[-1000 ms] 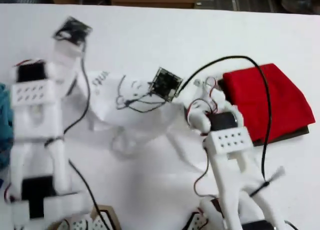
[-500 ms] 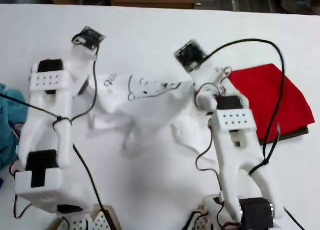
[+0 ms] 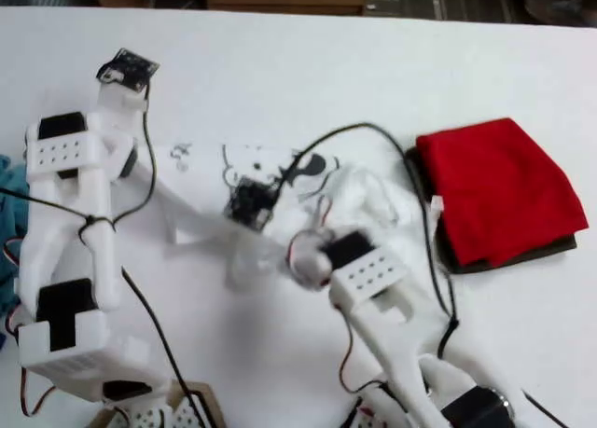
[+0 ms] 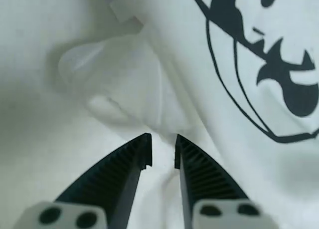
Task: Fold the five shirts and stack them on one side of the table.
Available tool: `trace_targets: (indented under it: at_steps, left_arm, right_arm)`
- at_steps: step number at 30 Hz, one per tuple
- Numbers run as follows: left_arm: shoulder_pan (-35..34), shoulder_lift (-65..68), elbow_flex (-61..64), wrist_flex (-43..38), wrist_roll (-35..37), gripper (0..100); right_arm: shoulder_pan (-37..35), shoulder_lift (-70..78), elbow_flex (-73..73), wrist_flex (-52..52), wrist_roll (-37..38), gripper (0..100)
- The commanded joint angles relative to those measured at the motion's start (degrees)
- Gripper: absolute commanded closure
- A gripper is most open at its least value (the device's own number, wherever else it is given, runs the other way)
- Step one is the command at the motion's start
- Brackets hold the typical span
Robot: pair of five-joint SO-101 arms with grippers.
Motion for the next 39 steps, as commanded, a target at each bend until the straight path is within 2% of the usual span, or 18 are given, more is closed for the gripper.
trace_targets:
  at_steps: [1, 7, 14, 16, 19, 22, 25, 34, 36, 39]
  left_arm:
    - [-0.35, -0.44, -2.33, 0.35, 0.44, 98]
    - [-0.35, -0.62, -2.59, 2.29, 0.44, 98]
    - [-0.44, -0.70, -2.59, 2.29, 0.26, 98]
    - [-0.53, -0.70, -2.59, 2.29, 0.26, 98]
    - [-0.53, -0.70, -2.59, 2.29, 0.35, 98]
    - [-0.53, -0.70, -2.59, 2.29, 0.44, 98]
    - [-0.53, -0.70, -2.59, 2.37, 0.44, 98]
    - [-0.53, -0.70, -2.59, 3.08, 0.44, 98]
    - [-0.53, -0.70, -2.59, 3.08, 0.44, 98]
    - [-0.53, -0.70, -2.68, 3.08, 0.18, 98]
  right_arm:
    - [-3.65, -1.80, 4.66, -11.03, -4.13, 89.6]
    - [-5.23, 8.84, 4.48, -18.95, -5.36, 83.1]
    - [-4.53, 15.60, -5.10, -14.29, -5.01, 83.2]
    - [-1.27, 17.10, -8.88, -14.29, -4.92, 85.8]
    - [4.44, 21.85, -16.26, -14.29, -0.44, 99.4]
    - [9.45, 26.95, -23.47, -13.85, 5.27, 98.1]
    - [13.67, 28.26, -29.89, -12.88, 5.98, 97.8]
    - [18.59, 23.87, -43.78, 2.59, 6.15, 96.6]
    - [17.98, 21.93, -43.69, 8.66, 5.89, 91.1]
    - [11.03, 18.86, -41.23, 25.54, 6.24, 77.9]
